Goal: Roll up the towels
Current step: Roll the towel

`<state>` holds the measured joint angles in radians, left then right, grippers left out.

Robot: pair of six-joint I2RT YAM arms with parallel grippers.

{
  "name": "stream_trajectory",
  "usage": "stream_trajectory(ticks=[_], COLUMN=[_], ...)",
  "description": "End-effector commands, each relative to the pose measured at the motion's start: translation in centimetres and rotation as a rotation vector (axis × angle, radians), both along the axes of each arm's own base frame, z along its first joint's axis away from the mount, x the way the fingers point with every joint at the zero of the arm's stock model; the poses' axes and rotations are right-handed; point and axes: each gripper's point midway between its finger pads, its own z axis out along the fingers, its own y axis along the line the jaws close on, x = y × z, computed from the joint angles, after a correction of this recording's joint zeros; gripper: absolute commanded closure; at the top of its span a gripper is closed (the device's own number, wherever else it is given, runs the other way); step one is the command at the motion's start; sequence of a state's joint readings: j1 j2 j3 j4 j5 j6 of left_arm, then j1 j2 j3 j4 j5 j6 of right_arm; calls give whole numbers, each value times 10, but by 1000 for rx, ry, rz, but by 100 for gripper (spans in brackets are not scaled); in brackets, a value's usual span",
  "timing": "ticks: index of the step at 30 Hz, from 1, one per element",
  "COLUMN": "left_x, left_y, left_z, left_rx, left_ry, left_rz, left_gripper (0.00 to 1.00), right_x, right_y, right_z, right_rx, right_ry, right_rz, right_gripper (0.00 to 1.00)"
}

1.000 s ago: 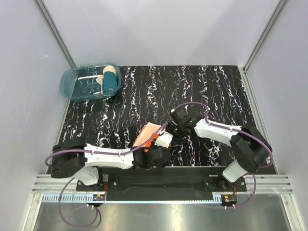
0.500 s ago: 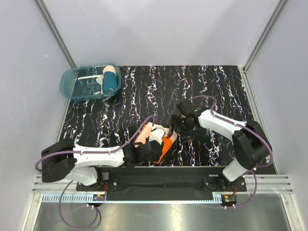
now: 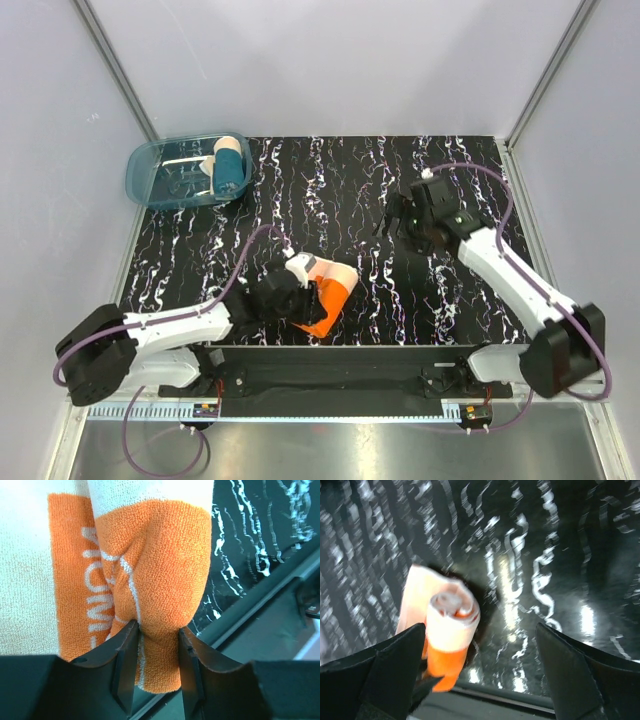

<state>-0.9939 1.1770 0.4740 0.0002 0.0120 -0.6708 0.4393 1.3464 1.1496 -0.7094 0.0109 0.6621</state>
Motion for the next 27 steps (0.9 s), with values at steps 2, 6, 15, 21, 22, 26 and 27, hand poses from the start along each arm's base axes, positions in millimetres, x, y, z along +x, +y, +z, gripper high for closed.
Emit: stream_trajectory(ticks=[2,6,15,21,22,26,27], left_x=[-27,-13,0,4,4,6,6], left_y=[12,12,24,32,32,32,32], left_z=[-17,-10,-14,-19,-19,-18,-17], left_rx=[-72,-188,-271,-300,-303,-323,-332], left_ry=[197,258,361,432,436,449,455], left_rz=[-67,-38,-1,21,21,27,26], left_gripper=[62,62,59,58,57,57,57], right_x=[-21,-51,-90,-94,-91,-83,-80], right_y=[38,53,88,117,119,125,126], right_z=[10,-14,-44,-57,-57,-74,-75], right_rx=[238,365,444,466,469,442,444], right_ry=[-75,-21,5,-10,-17,15,11], right_rz=[165,234,349,393,388,368,367], right_gripper=[3,3,3,4,4,5,5])
